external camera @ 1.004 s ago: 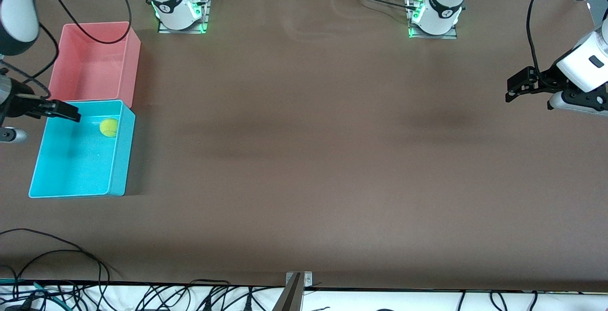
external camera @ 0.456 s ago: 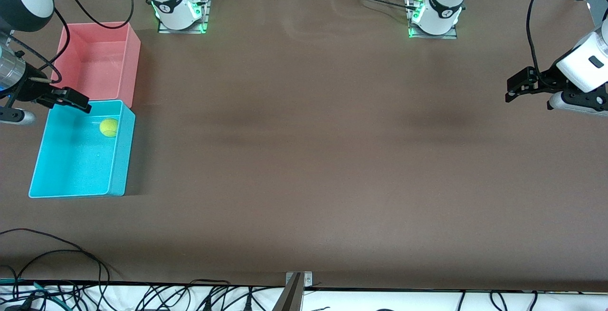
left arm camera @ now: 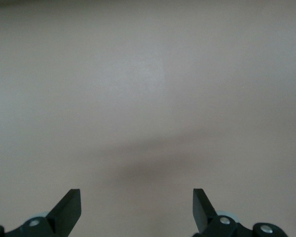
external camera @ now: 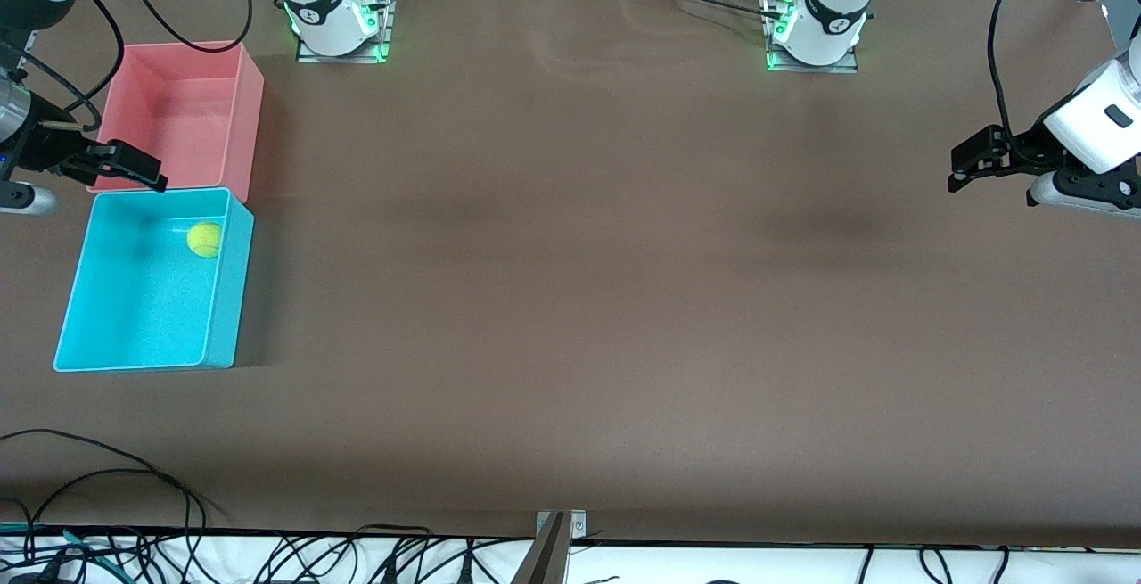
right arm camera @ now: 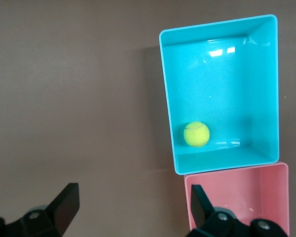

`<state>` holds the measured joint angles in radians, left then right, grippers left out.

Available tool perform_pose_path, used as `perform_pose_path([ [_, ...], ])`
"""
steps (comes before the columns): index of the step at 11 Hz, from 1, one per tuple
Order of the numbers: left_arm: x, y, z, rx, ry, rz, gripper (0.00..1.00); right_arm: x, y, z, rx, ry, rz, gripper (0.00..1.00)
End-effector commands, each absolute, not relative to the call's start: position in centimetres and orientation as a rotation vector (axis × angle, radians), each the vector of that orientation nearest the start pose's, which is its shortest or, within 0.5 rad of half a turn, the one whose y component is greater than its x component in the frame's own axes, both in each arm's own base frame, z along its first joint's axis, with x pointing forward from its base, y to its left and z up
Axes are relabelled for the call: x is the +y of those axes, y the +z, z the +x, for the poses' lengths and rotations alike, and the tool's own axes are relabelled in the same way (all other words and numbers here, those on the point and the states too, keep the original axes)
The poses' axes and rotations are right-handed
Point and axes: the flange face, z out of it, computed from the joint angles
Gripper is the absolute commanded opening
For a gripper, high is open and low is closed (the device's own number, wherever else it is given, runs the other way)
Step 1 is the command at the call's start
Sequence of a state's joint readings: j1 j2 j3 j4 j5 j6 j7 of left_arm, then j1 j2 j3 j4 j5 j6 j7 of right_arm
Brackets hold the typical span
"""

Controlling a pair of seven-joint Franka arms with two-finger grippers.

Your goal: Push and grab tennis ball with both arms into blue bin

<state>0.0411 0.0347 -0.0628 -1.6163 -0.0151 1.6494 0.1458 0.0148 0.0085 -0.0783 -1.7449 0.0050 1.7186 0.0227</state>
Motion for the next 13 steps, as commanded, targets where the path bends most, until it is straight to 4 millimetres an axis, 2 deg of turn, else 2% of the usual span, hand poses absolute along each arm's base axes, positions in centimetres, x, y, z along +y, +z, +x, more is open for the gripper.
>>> perform_pose_path([
  [1,-1.3,59.7,57.3,0.267,-0.001,-3.158,1.0,-3.5,57.4,55.6,0.119,0.016,-3.114,1.0],
  [2,-1.3,59.7,57.3,0.267,-0.003,-3.158,1.0,-3.4,58.0,55.5,0.119,0.006,-3.112,1.0],
  [5,-1.2,59.5,57.3,0.265,0.004,-3.158,1.0,-3.1,57.5,55.7,0.118,0.018,-3.108,1.0],
  [7,-1.1,59.4,57.3,0.262,0.009,-3.159,1.0,-1.9,57.4,55.7,0.084,0.026,-3.111,1.0],
  [10,-1.1,59.2,57.4,0.26,0.014,-3.159,1.0,-3.0,57.7,55.4,0.113,0.045,-3.118,1.0],
  [13,-1.1,59.0,57.5,0.219,0.019,-3.161,1.0,-2.3,57.8,55.3,0.094,0.057,-3.118,1.0],
])
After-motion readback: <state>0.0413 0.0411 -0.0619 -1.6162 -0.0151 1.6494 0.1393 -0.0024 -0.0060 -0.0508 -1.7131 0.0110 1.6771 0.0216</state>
